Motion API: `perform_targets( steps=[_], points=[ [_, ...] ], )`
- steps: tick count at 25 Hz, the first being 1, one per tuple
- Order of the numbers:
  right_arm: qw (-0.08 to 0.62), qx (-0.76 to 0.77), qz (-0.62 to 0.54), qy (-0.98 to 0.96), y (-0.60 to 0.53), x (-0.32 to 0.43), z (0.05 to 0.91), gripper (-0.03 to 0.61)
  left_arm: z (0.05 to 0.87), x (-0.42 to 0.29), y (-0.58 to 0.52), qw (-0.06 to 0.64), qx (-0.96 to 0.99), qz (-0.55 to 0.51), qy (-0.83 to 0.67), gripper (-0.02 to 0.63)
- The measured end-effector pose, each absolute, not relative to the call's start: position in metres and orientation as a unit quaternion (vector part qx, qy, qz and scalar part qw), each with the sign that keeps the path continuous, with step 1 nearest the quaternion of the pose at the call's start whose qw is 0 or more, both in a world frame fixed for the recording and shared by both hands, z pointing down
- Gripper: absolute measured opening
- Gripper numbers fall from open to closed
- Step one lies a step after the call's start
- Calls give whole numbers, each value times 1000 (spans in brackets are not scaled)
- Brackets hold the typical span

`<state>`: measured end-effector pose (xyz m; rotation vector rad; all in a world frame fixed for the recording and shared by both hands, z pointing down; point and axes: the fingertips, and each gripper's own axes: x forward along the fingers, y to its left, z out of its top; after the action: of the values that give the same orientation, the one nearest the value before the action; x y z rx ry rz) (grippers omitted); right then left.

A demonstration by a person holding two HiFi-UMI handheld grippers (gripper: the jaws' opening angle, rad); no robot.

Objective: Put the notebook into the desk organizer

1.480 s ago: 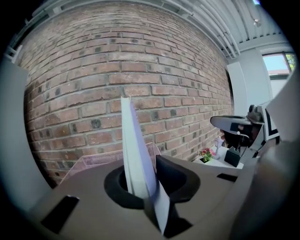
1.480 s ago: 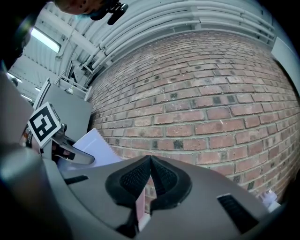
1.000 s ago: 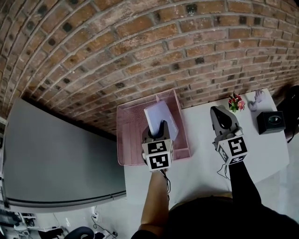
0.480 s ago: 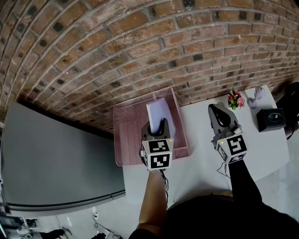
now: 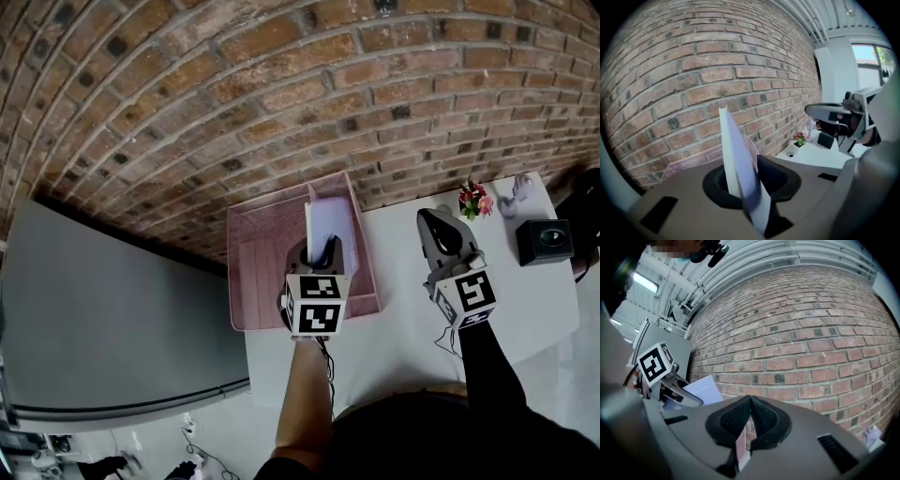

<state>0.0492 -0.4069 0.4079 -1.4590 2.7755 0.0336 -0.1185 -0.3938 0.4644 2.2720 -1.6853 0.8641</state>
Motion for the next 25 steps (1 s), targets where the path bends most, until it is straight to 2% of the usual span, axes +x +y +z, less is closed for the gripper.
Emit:
perform_targets(
  steps=[18,22,25],
  points=[
    [0,-464,8,886,-408,53,412,21,470,-126,-410,69,718,322,-613,130],
    [1,-464,9,886,-408,56,411,21,464,-129,-413,46,703,320,-634,136],
    [3,-465,7,885,-407,58,412,21,456,-131,-417,15,694,325,-643,241]
  ],
)
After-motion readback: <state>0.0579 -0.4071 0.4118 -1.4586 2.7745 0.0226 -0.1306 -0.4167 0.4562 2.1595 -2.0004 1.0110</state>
